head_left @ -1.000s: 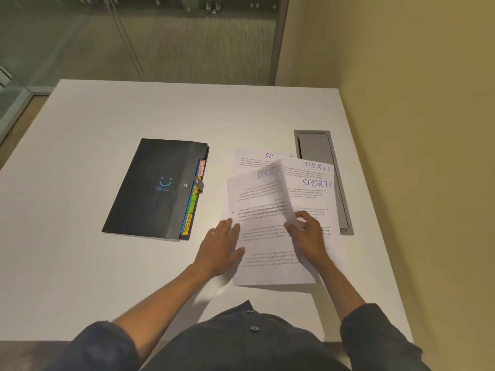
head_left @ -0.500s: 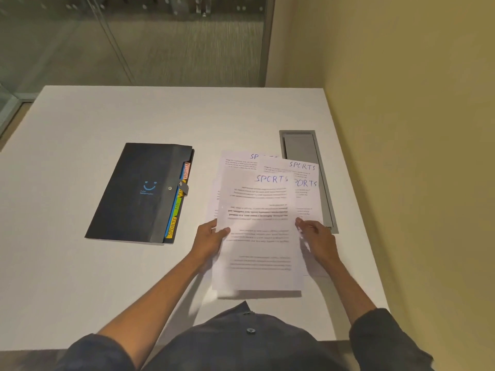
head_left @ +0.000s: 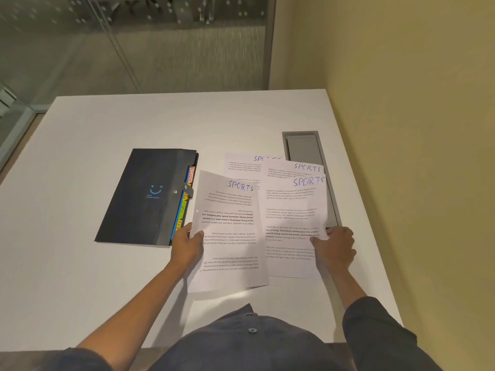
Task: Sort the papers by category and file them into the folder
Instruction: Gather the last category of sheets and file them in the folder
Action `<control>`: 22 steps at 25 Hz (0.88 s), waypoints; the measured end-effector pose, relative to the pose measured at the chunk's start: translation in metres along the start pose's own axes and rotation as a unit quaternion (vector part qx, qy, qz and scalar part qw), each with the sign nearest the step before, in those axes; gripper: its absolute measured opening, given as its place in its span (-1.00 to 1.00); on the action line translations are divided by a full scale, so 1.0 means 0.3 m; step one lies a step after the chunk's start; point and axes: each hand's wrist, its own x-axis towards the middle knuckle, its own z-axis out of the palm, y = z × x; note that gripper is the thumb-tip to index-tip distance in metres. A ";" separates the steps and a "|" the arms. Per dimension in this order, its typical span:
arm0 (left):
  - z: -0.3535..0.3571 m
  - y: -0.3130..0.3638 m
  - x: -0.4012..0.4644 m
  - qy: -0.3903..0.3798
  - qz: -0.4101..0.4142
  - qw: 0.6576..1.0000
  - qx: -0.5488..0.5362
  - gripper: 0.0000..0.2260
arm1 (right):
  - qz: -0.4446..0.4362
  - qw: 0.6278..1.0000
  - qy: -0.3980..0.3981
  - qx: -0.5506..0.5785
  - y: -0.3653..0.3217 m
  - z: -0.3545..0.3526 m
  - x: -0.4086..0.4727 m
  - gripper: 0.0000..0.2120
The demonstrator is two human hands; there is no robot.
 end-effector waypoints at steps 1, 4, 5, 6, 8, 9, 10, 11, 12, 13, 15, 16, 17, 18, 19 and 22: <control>0.001 0.001 -0.004 0.003 0.007 1.000 0.013 -0.87 | 0.002 0.999 0.005 0.041 0.000 -0.012 -0.001 -0.67; 0.002 0.002 -0.013 0.021 0.062 0.994 0.086 -0.91 | 0.000 0.990 0.004 0.139 -0.001 -0.057 -0.006 -0.84; 0.002 0.000 -0.012 0.021 0.083 0.990 0.115 -0.92 | -0.018 0.985 0.008 0.168 -0.001 -0.075 -0.009 -0.86; 0.000 -0.002 -0.009 0.021 0.104 0.983 0.147 -0.91 | -0.043 0.978 0.007 0.205 -0.003 -0.096 -0.016 -0.88; -0.006 -0.004 0.001 0.017 0.148 0.966 0.210 -0.82 | -0.070 0.950 -0.020 0.304 -0.019 -0.146 -0.038 -0.92; -0.008 -0.001 0.005 0.014 0.166 0.959 0.230 -0.77 | -0.073 0.930 -0.042 0.359 -0.027 -0.174 -0.050 -0.93; -0.009 0.011 0.002 0.009 0.177 0.955 0.239 -0.73 | -0.074 0.910 -0.060 0.404 -0.038 -0.202 -0.061 -0.92; -0.011 0.020 0.002 0.005 0.187 0.953 0.240 -0.70 | -0.071 0.897 -0.070 0.431 -0.048 -0.224 -0.067 -0.90; -0.011 0.036 -0.004 -0.001 0.192 0.952 0.238 -0.67 | -0.062 0.888 -0.079 0.449 -0.060 -0.244 -0.071 -0.88; -0.012 0.047 -0.008 -0.007 0.199 0.951 0.236 -0.64 | -0.050 0.883 -0.086 0.459 -0.068 -0.256 -0.071 -0.86; -0.015 0.078 -0.022 -0.023 0.216 0.945 0.243 -0.52 | -0.030 0.877 -0.116 0.464 -0.087 -0.265 -0.076 -0.80; -0.017 0.090 -0.029 -0.035 0.225 0.944 0.240 -0.46 | -0.028 0.878 -0.139 0.457 -0.100 -0.263 -0.085 -0.78; -0.019 0.104 -0.038 -0.048 0.241 0.942 0.226 -0.41 | -0.030 0.879 -0.163 0.448 -0.112 -0.252 -0.095 -0.75; -0.020 0.120 -0.044 -0.059 0.257 0.942 0.205 -0.40 | -0.029 0.877 -0.188 0.442 -0.125 -0.238 -0.110 -0.74; -0.021 0.132 -0.047 -0.067 0.270 0.944 0.176 -0.41 | -0.030 0.874 -0.210 0.437 -0.135 -0.218 -0.122 -0.75; -0.014 0.177 -0.072 -0.093 0.211 0.973 0.012 -0.39 | -0.045 0.859 -0.262 0.437 -0.166 -0.161 -0.160 -0.73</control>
